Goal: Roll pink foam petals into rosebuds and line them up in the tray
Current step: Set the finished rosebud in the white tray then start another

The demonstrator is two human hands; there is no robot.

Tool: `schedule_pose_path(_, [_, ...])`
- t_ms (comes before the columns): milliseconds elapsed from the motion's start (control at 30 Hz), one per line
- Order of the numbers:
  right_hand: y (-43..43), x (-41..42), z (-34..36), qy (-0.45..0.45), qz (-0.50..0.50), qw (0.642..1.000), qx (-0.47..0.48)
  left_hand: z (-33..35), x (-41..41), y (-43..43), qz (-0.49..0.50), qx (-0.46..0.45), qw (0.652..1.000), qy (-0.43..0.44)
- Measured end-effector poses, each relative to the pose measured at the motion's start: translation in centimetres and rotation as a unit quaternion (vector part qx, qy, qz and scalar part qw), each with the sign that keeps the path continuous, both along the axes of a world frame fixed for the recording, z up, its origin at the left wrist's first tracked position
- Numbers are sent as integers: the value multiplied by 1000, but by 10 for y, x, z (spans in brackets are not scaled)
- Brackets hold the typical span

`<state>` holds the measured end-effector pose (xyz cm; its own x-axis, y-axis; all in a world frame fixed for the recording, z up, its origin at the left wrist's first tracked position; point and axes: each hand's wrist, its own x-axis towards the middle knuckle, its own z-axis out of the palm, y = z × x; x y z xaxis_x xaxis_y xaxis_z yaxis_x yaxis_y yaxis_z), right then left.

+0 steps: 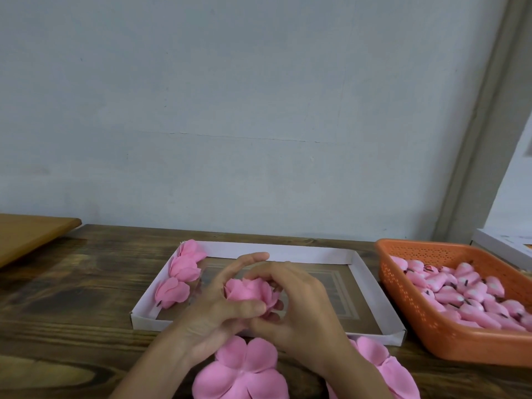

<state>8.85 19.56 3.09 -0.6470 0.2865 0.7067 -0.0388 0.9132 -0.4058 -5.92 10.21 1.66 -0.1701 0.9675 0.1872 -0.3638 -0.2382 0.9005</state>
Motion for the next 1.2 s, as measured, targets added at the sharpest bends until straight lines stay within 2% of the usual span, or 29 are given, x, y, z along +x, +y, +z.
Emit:
schedule_pose_path(167, [0,0,1,-30,-6,999,26,1,6,5,43,1,999,25])
schedule_pose_path(300, [2,2,1,-42,-6,998,39,1,4,4,41,7,998,51])
schedule_pose_path(567, [3,0,-2,-8,-3,998,58,0,1,-1,46,21,989,140])
schedule_pose_path(767, [6,0,-2,-6,-1,998,66,-5,-1,2,44,9,991,129])
schedule_pose_path(1000, [9,3,-3,-17,35,997,60,-8,0,8,135,-14,982,135])
schedule_pose_path(1200, [9,2,-3,-22,42,998,51,-10,-2,8,180,-7,964,197])
